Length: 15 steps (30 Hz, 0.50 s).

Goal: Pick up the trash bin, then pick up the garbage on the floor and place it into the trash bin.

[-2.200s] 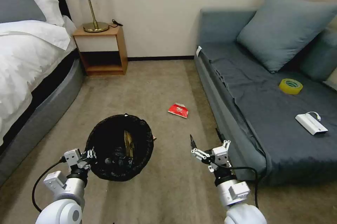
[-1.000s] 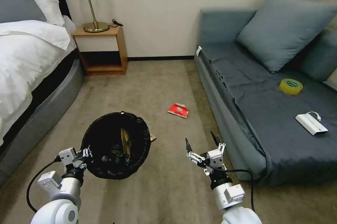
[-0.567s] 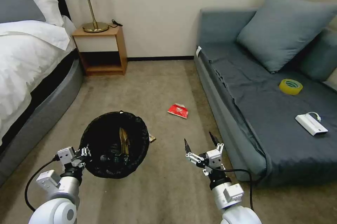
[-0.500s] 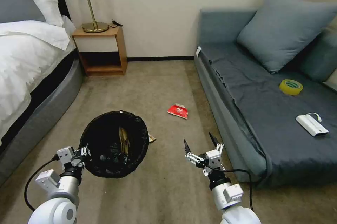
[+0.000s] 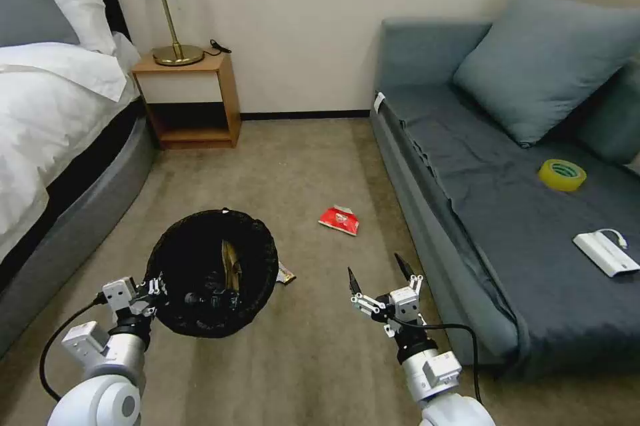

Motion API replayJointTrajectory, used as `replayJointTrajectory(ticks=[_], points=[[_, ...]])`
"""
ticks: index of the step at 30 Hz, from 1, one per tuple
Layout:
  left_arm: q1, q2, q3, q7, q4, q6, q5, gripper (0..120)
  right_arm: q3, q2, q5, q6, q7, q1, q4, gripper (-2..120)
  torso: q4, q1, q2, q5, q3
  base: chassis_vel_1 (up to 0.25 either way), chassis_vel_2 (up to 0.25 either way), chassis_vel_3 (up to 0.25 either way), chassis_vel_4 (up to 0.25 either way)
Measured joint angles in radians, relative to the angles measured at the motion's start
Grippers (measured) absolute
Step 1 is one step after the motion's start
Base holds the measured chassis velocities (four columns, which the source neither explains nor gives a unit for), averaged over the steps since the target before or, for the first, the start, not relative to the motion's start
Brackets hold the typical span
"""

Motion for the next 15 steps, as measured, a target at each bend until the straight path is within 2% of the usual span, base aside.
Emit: replayJointTrajectory(ticks=[7,15], points=[[-0.002,-0.001,-0.005,-0.004,0.000,-0.001,-0.003,4,-0.003,-0.004,0.006,0.001,-0.002,0.006,-0.003,100,0.0000,0.000,0.000,0.0001,0.000,-0.130,0.137,0.134,-0.143],[-0.004,-0.003,-0.012,-0.007,0.000,-0.001,-0.005,4,-0.010,-0.007,0.016,0.001,-0.005,0.011,-0.007,100,-0.0001,0.000,0.000,-0.0001,0.000,-0.194,0.184,0.181,-0.184]])
